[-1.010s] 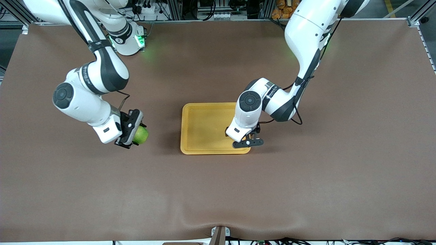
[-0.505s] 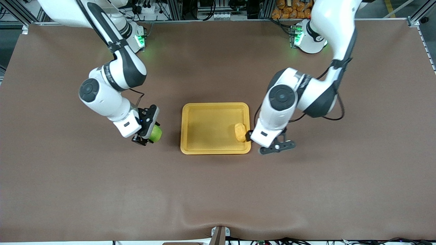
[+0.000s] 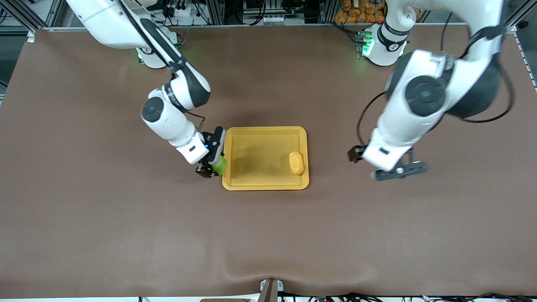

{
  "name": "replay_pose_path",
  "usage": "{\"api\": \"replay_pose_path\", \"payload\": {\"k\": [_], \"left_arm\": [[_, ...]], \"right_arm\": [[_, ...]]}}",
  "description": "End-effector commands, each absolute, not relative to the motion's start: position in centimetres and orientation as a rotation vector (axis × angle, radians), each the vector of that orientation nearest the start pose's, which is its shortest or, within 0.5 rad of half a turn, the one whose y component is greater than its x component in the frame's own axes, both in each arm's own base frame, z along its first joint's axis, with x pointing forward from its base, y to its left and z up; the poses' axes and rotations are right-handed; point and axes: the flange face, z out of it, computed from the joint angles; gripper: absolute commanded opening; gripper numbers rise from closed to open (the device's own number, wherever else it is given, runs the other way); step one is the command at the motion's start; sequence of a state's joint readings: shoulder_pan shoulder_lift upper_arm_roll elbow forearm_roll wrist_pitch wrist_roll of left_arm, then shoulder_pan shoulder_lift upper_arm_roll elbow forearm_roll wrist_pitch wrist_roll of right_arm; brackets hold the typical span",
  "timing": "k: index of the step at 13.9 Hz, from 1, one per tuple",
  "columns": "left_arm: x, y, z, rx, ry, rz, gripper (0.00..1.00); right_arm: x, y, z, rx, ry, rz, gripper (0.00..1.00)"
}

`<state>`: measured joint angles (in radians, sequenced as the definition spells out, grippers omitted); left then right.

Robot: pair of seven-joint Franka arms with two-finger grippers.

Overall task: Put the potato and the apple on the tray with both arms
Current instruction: 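Withdraw the left gripper while the right gripper carries the apple to the tray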

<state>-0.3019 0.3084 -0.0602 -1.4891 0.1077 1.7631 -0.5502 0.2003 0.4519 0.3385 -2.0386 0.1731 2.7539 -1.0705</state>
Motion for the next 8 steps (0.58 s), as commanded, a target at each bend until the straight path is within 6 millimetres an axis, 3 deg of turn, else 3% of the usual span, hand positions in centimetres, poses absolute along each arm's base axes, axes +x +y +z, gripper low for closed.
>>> {"api": "replay_pose_path", "payload": {"k": [1, 4, 8], "left_arm": [[59.3, -16.7, 52.9, -3.02, -0.201, -0.004, 1.0], [58.2, -12.2, 55.8, -3.024, -0.159, 0.026, 1.0], [55.9, -9.4, 58.6, -3.017, -0.189, 0.042, 1.0]], "right_arm": [[53.1, 33.6, 26.3, -2.273, -1.866, -0.504, 0.0], [51.5, 34.8, 23.7, -2.293, -1.826, -0.531, 0.0], [49.2, 37.3, 21.4, -2.357, -1.729, -0.503, 0.0]]}}
